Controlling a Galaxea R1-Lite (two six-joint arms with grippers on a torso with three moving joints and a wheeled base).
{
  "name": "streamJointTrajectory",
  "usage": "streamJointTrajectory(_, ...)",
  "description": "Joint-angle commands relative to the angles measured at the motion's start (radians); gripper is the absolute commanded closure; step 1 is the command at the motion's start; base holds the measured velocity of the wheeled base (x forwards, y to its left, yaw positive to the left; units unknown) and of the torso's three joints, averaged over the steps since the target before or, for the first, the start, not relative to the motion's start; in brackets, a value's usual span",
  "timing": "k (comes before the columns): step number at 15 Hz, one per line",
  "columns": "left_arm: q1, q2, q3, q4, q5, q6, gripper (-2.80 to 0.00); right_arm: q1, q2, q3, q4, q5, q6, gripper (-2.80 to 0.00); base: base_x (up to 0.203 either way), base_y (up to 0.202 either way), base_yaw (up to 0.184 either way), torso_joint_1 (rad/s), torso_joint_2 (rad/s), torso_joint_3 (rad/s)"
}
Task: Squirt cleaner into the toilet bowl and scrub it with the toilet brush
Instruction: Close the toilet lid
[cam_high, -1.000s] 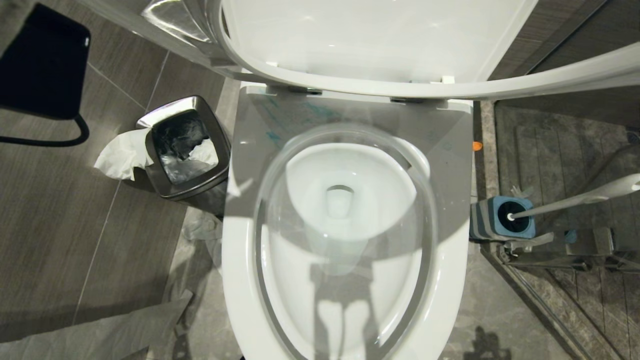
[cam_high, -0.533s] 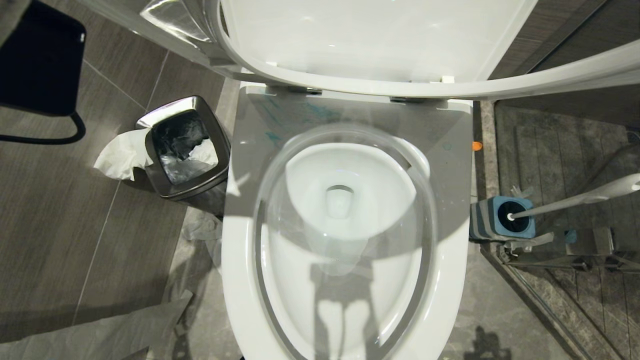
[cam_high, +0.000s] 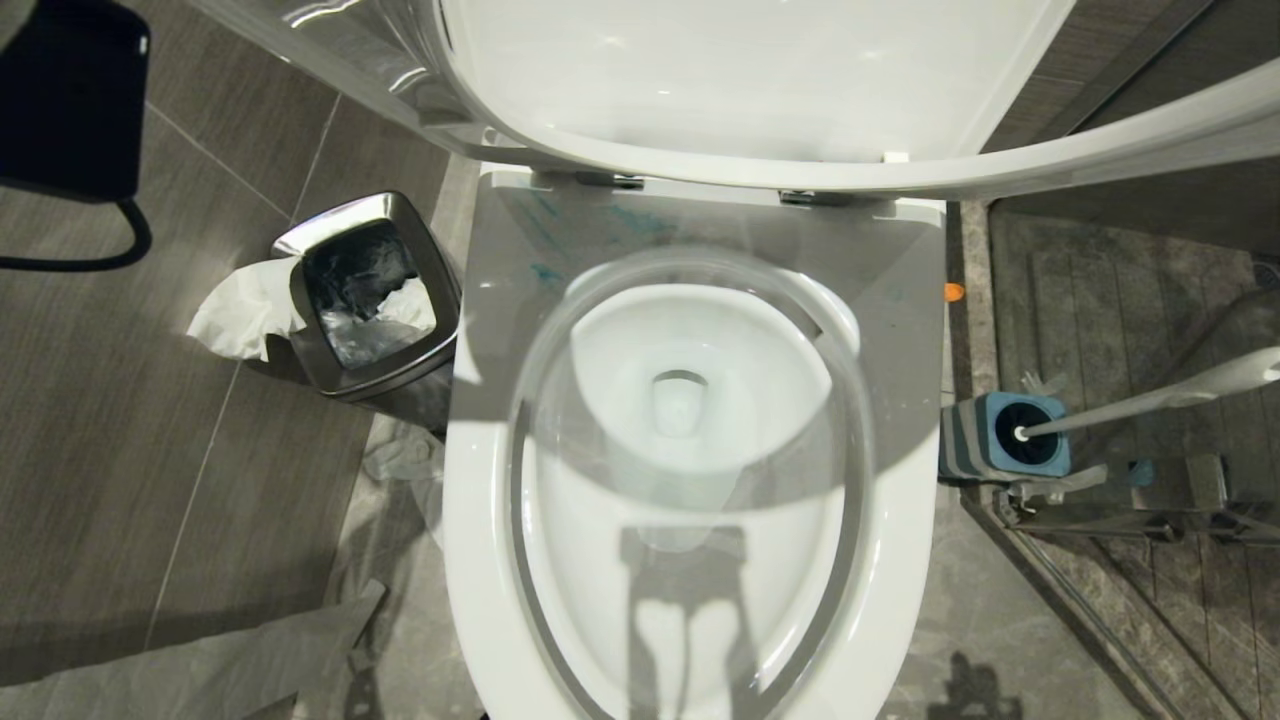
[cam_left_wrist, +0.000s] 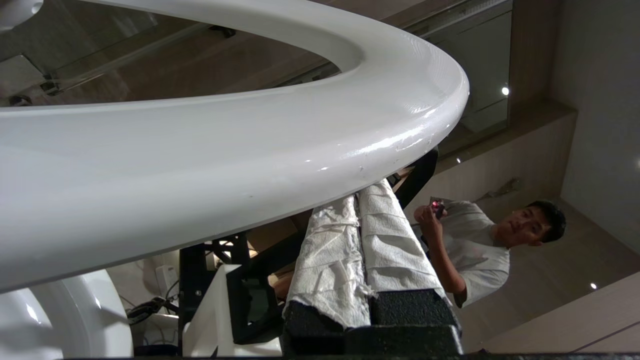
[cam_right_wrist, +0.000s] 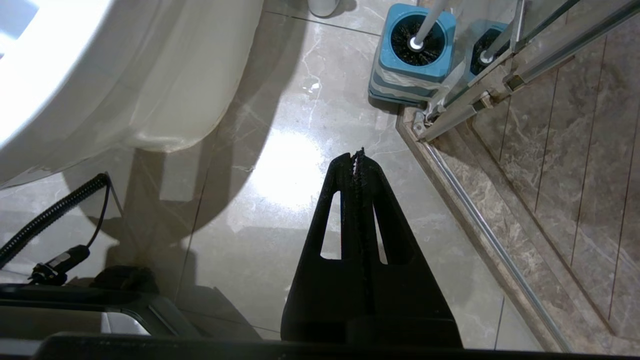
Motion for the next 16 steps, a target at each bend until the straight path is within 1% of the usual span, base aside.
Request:
streamJointTrajectory(1,0.003,-0.003,-0.003,-0.009,-0.008,-0.001,0.00,0.000,0.001,0.000,0.000,0.000,0.000,0.00,0.000,0.000,0.000,0.000,0.00,0.000)
streamJointTrajectory(3,0.026,-0.002,-0.003,-0.009,-0.008,0.041,0.00,0.000,0.001,0.001,0.000,0.000,0.000,0.00,0.000,0.000,0.000,0.000,0.00,0.000)
streamJointTrajectory(4,0.029,-0.002,-0.002,-0.009,-0.008,0.047,0.00,0.000,0.001,0.000,0.000,0.000,0.000,0.00,0.000,0.000,0.000,0.007,0.00,0.088)
streamJointTrajectory(16,0.043,-0.044,0.005,-0.009,-0.008,0.047,0.00,0.000,0.001,0.000,0.000,0.000,0.000,0.00,0.000,0.000,0.000,0.002,0.00,0.190)
